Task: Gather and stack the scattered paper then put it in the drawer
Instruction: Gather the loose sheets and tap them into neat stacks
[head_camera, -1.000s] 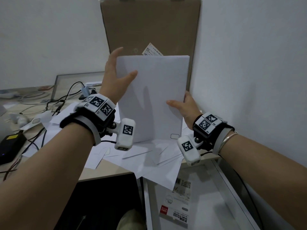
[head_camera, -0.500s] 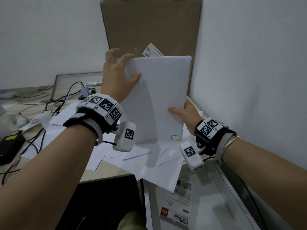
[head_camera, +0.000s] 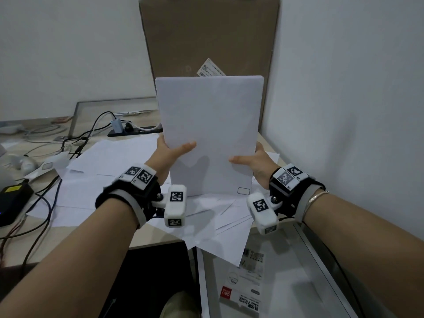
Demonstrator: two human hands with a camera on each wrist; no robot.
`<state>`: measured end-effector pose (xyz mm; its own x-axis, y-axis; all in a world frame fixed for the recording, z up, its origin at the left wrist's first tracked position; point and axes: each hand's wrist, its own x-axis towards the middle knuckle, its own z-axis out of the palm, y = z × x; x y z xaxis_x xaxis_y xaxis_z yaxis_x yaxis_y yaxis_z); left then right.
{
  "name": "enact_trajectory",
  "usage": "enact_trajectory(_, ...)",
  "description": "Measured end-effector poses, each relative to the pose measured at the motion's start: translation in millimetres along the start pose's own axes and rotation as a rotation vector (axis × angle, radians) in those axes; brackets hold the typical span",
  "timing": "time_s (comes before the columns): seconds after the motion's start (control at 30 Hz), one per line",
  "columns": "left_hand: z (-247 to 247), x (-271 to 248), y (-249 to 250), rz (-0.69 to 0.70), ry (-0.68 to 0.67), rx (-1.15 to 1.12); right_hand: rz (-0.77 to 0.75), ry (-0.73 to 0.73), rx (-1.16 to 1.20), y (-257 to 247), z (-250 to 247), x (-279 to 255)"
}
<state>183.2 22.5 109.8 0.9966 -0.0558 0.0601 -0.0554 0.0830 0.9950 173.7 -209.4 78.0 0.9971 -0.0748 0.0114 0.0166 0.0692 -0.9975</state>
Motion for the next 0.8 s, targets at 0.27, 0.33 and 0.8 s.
enact_trajectory(0.27,0,-12,-18,-0.204,-0.134,0.014,0.046,-0.152,-0.122,17,-1,-10)
enact_trajectory(0.33,3,-18,-32,-0.317,-0.101,0.007,0.095,-0.161,-0.211,31,-2,-12)
enact_trajectory(0.8,-3,-25,-49,-0.363,-0.195,0.020,0.047,-0.003,-0.157,17,-17,-26)
